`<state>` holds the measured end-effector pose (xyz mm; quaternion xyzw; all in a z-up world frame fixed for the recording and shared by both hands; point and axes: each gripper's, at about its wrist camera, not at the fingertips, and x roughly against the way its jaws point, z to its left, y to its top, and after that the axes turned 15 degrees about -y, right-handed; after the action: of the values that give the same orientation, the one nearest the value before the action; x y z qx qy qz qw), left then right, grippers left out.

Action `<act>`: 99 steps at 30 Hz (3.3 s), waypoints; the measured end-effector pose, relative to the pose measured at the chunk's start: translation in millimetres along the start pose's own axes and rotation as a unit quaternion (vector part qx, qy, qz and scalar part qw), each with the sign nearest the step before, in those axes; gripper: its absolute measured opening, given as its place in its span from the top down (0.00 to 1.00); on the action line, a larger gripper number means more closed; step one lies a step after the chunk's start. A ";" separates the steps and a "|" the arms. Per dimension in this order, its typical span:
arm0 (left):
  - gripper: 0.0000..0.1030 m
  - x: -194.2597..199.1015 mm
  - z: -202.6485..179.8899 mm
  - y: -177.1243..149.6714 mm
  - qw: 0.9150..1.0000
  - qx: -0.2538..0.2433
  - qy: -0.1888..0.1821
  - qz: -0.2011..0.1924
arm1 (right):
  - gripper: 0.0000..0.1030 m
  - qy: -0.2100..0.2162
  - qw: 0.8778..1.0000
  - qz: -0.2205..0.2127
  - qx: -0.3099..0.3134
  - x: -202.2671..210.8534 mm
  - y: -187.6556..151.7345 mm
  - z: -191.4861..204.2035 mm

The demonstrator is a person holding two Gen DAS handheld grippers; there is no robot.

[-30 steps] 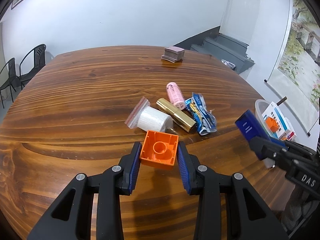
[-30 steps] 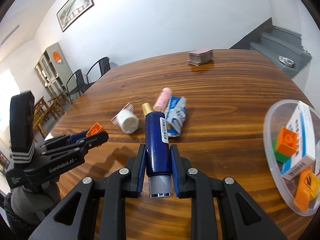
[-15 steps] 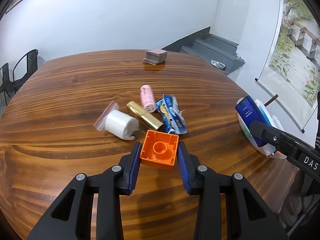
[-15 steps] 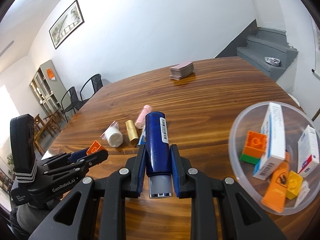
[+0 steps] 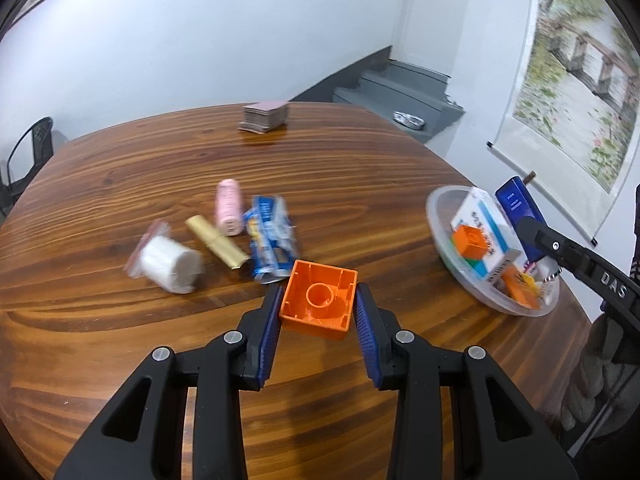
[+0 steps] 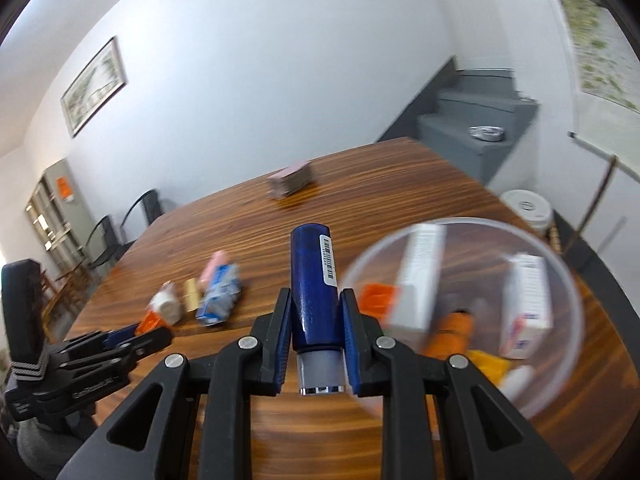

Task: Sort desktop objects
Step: 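Carry the orange brick and blue tube over to the clear bowl, then lower the blue tube into the bowl and open the right tool, then lower the square orange brick into the bowl and open the left tool, then move both open tools back over the remaining items on the table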

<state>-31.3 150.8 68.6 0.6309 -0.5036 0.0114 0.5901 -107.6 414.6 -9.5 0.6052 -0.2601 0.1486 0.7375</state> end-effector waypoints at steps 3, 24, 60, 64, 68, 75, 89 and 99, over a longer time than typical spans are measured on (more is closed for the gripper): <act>0.62 -10.8 -14.7 3.7 1.000 -0.012 -0.008 0.008 | 0.75 -0.028 0.999 -0.003 -0.023 1.5 0.6 -30.0; 0.62 -59.6 -83.7 25.4 0.995 -0.064 -0.069 0.039 | 0.67 -0.091 0.991 0.043 -0.085 -19.8 1.2 -101.1; 0.38 -124.2 -115.1 48.2 0.986 -0.050 -0.148 0.051 | 0.41 -0.100 0.987 -0.031 -0.122 6.5 2.8 -104.7; 0.38 -114.7 -113.2 50.4 0.988 -0.046 -0.145 0.040 | 0.40 -0.104 0.987 -0.030 -0.117 4.7 1.3 -103.6; 0.38 -106.7 -106.6 50.9 0.989 -0.042 -0.136 0.034 | 0.40 -0.111 0.988 -0.030 -0.107 3.5 0.5 -100.2; 0.38 -89.2 -83.7 49.3 0.994 -0.033 -0.106 0.022 | 0.40 -0.122 0.989 -0.033 -0.082 -0.1 -1.8 -91.6; 0.38 -48.3 0.5 38.2 0.999 0.022 -0.031 -0.001 | 0.38 -0.146 0.988 -0.041 -0.034 -5.3 -7.3 -73.4; 0.32 -19.6 88.5 21.8 0.994 0.076 0.076 -0.010 | 0.34 -0.134 0.990 -0.038 -0.005 -10.2 5.1 -42.9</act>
<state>-106.5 100.5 45.8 0.6763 -0.4487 0.0914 0.5770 -109.9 458.3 -16.8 0.6253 -0.3342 0.0370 0.7043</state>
